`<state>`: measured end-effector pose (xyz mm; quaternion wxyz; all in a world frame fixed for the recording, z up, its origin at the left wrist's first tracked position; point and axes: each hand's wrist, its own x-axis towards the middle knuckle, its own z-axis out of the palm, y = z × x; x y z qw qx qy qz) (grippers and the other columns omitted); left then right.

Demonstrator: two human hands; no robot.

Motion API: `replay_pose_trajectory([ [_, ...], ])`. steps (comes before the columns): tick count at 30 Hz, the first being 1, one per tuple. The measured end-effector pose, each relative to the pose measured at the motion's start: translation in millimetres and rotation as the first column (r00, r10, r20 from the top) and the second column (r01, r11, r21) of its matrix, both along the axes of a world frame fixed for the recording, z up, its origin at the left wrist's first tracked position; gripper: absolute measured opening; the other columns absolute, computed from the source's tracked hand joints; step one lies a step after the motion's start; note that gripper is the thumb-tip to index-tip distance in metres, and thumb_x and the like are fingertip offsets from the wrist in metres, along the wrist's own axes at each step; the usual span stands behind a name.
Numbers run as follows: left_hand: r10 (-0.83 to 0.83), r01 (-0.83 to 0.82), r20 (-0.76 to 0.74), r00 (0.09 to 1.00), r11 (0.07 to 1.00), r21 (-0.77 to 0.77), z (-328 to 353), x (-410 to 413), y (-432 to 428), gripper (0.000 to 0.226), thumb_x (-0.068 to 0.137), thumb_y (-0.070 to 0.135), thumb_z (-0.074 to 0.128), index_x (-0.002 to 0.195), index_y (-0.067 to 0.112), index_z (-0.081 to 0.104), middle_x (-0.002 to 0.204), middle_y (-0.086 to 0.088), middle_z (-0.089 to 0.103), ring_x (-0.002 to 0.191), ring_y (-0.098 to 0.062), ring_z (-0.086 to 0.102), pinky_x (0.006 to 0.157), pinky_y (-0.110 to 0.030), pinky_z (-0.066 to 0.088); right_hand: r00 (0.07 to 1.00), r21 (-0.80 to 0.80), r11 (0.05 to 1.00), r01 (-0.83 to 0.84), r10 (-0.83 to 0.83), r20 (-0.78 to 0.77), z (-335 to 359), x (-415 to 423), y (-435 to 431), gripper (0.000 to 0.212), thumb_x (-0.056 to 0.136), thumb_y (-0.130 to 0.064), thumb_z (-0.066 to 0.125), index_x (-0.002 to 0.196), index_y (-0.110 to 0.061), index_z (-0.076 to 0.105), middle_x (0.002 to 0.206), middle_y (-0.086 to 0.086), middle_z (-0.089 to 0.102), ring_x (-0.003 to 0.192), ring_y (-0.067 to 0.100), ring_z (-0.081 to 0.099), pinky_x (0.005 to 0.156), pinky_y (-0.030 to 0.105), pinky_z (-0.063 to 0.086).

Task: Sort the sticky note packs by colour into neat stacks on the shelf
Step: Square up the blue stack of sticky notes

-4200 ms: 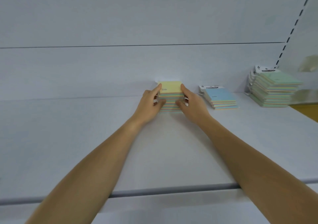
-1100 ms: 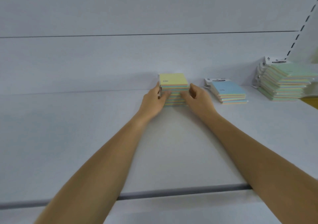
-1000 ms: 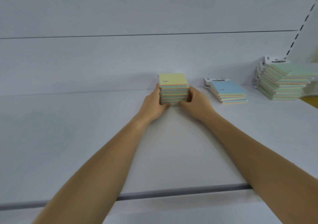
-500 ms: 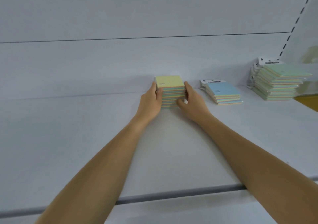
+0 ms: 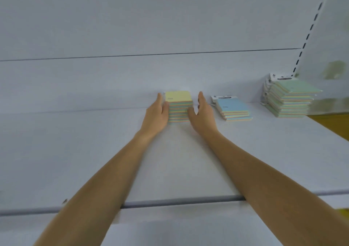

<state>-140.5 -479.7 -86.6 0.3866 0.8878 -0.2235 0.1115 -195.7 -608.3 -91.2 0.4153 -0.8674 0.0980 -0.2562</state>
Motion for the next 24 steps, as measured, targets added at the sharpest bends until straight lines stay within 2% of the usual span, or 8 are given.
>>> replay_pose_trajectory([
  [1,0.027,-0.027,0.051,0.998,1.000,0.006,5,-4,1,0.048,0.099,0.021,0.031,0.143,0.003,0.025,0.132,-0.025,0.051,0.122,-0.037,0.048,0.096,-0.032,0.035,1.000,-0.007,1.000,0.013,-0.012,0.016,6,-3,-5,0.059,0.094,-0.015,0.041,0.146,-0.006,0.015,0.148,0.012,0.036,0.133,0.026,0.037,0.103,0.027,0.028],
  [4,0.060,-0.059,0.199,0.978,0.998,-0.010,26,-13,-8,0.051,0.098,0.019,0.035,0.146,0.005,0.021,0.143,-0.019,0.043,0.127,-0.034,0.046,0.104,-0.035,0.036,0.999,-0.070,0.998,-0.001,0.004,0.034,28,-9,-35,0.058,0.094,-0.017,0.042,0.146,-0.009,0.017,0.150,0.010,0.033,0.136,0.025,0.035,0.110,0.031,0.027],
  [7,-0.017,0.022,0.263,0.965,1.000,-0.016,44,-33,-44,0.051,0.097,0.014,0.038,0.144,0.003,0.024,0.145,-0.019,0.041,0.132,-0.030,0.043,0.109,-0.036,0.036,0.999,-0.158,0.987,-0.037,0.038,0.007,41,-21,-84,0.055,0.092,-0.014,0.045,0.144,-0.009,0.026,0.149,0.010,0.036,0.134,0.025,0.038,0.111,0.032,0.029],
  [10,-0.136,0.118,0.175,0.975,0.987,0.107,40,-53,-98,0.051,0.095,0.011,0.041,0.143,0.001,0.028,0.139,-0.022,0.046,0.127,-0.032,0.046,0.102,-0.030,0.033,0.999,-0.248,0.968,-0.034,0.024,-0.045,33,-43,-137,0.050,0.091,-0.013,0.048,0.139,-0.010,0.036,0.143,0.011,0.043,0.130,0.025,0.042,0.106,0.027,0.029],
  [13,-0.087,0.097,-0.048,0.995,0.958,0.270,18,-59,-146,0.046,0.093,0.013,0.043,0.136,-0.001,0.034,0.130,-0.027,0.051,0.120,-0.037,0.050,0.089,-0.031,0.032,0.986,-0.314,0.943,-0.107,0.059,-0.157,18,-59,-174,0.051,0.090,-0.014,0.051,0.139,-0.007,0.037,0.144,0.014,0.041,0.133,0.025,0.038,0.104,0.022,0.022],
  [16,-0.023,0.086,-0.224,0.974,0.957,0.277,3,-60,-171,0.057,0.087,0.016,0.051,0.138,0.003,0.029,0.138,-0.020,0.048,0.126,-0.033,0.048,0.094,-0.030,0.040,0.954,-0.273,0.937,-0.218,0.145,-0.264,10,-62,-191,0.057,0.087,-0.012,0.057,0.139,-0.008,0.035,0.144,0.013,0.042,0.130,0.027,0.042,0.104,0.026,0.029],
  [20,0.030,0.007,-0.132,0.991,0.962,0.273,-5,-59,-178,0.055,0.085,0.013,0.054,0.133,0.000,0.033,0.131,-0.025,0.053,0.120,-0.037,0.051,0.092,-0.035,0.042,0.951,-0.203,0.947,-0.251,0.201,-0.236,-1,-57,-198,0.052,0.082,-0.004,0.058,0.132,-0.011,0.047,0.125,0.013,0.060,0.114,0.027,0.057,0.096,0.028,0.040],
  [24,0.034,-0.020,-0.043,0.998,0.957,0.290,-11,-57,-178,0.049,0.087,0.007,0.051,0.132,-0.003,0.035,0.125,-0.028,0.054,0.115,-0.039,0.051,0.087,-0.033,0.035,0.961,-0.120,0.964,-0.238,0.216,-0.170,-5,-53,-201,0.049,0.080,0.000,0.058,0.127,-0.009,0.052,0.119,0.013,0.064,0.107,0.027,0.061,0.093,0.029,0.043],
])
